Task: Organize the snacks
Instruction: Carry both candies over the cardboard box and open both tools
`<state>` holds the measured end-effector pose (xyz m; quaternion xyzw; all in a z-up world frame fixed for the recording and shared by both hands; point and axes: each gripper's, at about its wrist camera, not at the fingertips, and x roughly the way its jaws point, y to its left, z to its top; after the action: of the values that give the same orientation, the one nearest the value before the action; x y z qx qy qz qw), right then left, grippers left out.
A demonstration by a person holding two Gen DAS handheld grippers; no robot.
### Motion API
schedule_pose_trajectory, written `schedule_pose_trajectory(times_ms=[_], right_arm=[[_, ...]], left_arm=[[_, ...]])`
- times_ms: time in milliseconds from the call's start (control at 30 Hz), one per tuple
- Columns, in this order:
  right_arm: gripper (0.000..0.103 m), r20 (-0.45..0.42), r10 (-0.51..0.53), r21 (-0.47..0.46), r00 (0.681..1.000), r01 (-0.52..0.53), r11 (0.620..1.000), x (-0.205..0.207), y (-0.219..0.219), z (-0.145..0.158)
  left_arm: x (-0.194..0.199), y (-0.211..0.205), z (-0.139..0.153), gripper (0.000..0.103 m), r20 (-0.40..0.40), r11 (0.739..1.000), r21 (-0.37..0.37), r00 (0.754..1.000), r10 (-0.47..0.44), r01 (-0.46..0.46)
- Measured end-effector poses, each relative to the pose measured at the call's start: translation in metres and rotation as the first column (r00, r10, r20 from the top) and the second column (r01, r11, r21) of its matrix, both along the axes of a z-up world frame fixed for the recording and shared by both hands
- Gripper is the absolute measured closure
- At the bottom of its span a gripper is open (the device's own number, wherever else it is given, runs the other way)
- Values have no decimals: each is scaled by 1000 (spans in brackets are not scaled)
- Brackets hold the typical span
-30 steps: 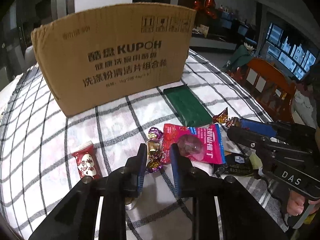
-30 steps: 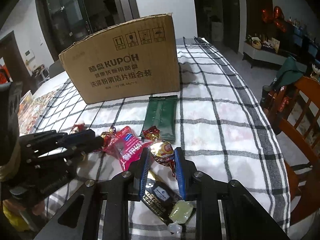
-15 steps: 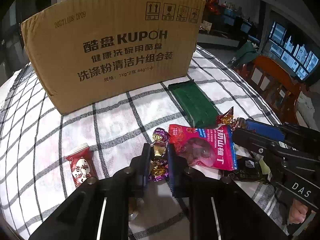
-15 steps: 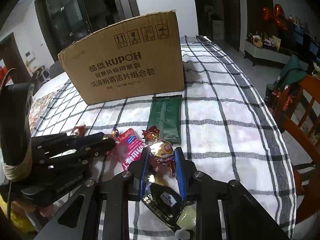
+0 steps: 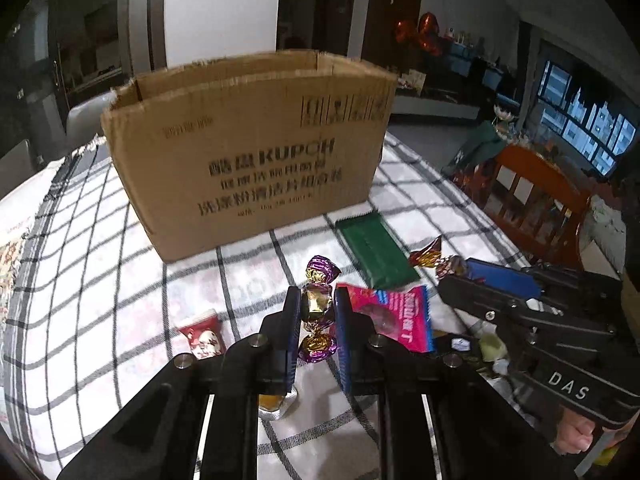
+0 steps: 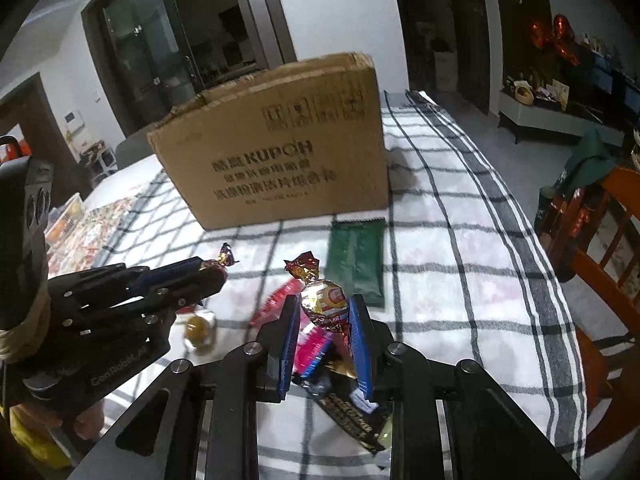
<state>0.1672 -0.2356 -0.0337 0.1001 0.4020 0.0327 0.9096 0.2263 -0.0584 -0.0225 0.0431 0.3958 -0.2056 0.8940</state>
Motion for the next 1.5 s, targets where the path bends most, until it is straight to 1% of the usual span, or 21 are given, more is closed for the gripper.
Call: schedule_pose_trajectory(times_ms=[267,500,667,933,1133,1333,1500], right_arm=[[77,53,25,4,998,-25,1000,-1,11,31],[77,91,41,-7,995,-40,999,8,15,57],[77,117,55,-14,992,-54,998,23,16,77],[77,156,81,-32,984,-77,997,55,15,104],[77,148,103,-56,984,-96,994,90,13,114],[77,143,110,-64,984,-102,993,125,10,119],[77,125,121,-73,985,-112,991,148,11,114]], left_arm=[[-7,11,35,86,51,999,-44,998,23,-21],[-5,18,63,86,104,999,-42,994,39,-35],[5,22,83,86,126,998,-46,991,51,-46],[32,26,110,86,157,998,-37,986,59,-54],[60,28,122,86,171,998,-35,983,60,-55],[90,28,122,86,160,998,-12,986,55,-54],[115,26,116,86,145,998,5,988,55,-57]])
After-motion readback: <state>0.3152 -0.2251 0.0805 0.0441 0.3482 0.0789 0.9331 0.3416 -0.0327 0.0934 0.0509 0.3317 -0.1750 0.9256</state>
